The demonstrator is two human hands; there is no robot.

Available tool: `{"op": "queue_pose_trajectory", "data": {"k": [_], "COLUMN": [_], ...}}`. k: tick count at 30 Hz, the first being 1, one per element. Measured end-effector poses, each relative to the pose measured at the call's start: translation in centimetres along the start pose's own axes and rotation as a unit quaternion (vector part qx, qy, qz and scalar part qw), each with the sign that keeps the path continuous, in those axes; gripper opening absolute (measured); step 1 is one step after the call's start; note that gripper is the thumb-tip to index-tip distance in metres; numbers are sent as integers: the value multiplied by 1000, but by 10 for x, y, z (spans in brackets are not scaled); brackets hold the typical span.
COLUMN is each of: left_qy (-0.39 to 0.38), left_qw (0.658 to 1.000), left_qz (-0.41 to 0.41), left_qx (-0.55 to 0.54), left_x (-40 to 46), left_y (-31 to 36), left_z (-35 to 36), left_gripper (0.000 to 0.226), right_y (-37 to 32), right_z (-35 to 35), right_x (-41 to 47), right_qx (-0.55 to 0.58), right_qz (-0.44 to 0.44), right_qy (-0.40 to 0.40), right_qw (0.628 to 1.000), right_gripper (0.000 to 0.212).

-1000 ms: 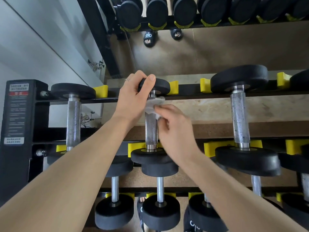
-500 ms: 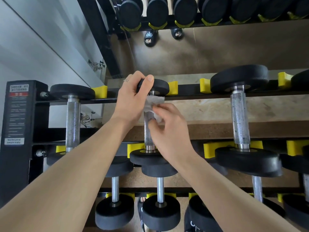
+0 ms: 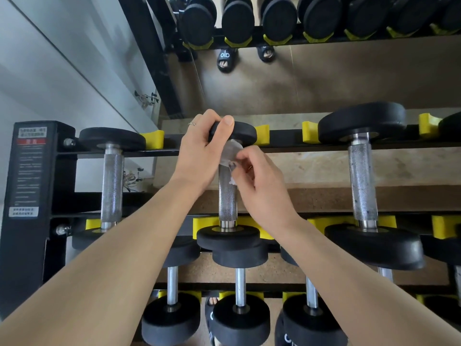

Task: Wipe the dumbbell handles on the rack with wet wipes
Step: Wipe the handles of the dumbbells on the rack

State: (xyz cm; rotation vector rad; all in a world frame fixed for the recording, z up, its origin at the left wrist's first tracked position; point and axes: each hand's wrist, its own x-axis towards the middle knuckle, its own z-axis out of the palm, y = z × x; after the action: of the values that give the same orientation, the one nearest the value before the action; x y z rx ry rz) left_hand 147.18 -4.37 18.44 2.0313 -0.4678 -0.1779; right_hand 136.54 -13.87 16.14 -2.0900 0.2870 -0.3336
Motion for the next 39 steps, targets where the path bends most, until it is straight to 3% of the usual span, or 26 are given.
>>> {"op": "queue_pose_trajectory", "data": {"k": [4, 8, 14, 16, 18, 20, 25, 29, 31, 34, 35, 39], "left_qy": [5, 6, -3, 3, 6, 7, 7, 2, 2, 3, 4, 7], "left_qw": [1000, 1000, 1000, 1000, 1000, 1000, 1000, 1000, 1000, 1000, 1000, 1000], "left_qz": [7, 3, -8, -8, -4, 4, 0, -11, -10, -4, -3, -4], "left_qx": [-4, -1, 0, -3, -6, 5, 4, 3, -1, -9, -8, -9], "left_x": [-1, -1, 0, 0, 1, 1, 1, 0, -1, -1, -1, 0], "left_y": [2, 2, 0, -2, -2, -3, -1, 1, 1, 2, 2, 2], "left_z": [0, 0, 0, 0, 1, 1, 0, 0, 1, 0, 0, 0], "left_gripper": [32, 32, 33, 33, 33, 33, 34, 35, 34, 34, 34, 35], "right_y": [5, 11, -4, -6, -7, -9, -1, -6, -6, -7, -10, -13], "right_z": [9, 8, -24, -26, -20, -6, 0, -20, -26, -24, -18, 8], "right_x": [0, -14, -27, -16, 0, 8, -14, -25, -17, 8, 13, 2], "right_qx": [-110, -79, -17, -4, 28, 26, -26, -24, -4, 62, 70, 33], "right_qz": [-87, -82, -50, -15, 24, 26, -76, -38, 1, 69, 75, 11], "right_qy": [20, -10, -223, -158, -14, 16, -102, -255, -215, 58, 86, -38], "right_qw": [990, 993, 973, 987, 999, 999, 992, 966, 977, 994, 991, 999], "right_gripper": [10, 7, 17, 20, 17, 12, 17, 17, 17, 13, 11, 11]}}
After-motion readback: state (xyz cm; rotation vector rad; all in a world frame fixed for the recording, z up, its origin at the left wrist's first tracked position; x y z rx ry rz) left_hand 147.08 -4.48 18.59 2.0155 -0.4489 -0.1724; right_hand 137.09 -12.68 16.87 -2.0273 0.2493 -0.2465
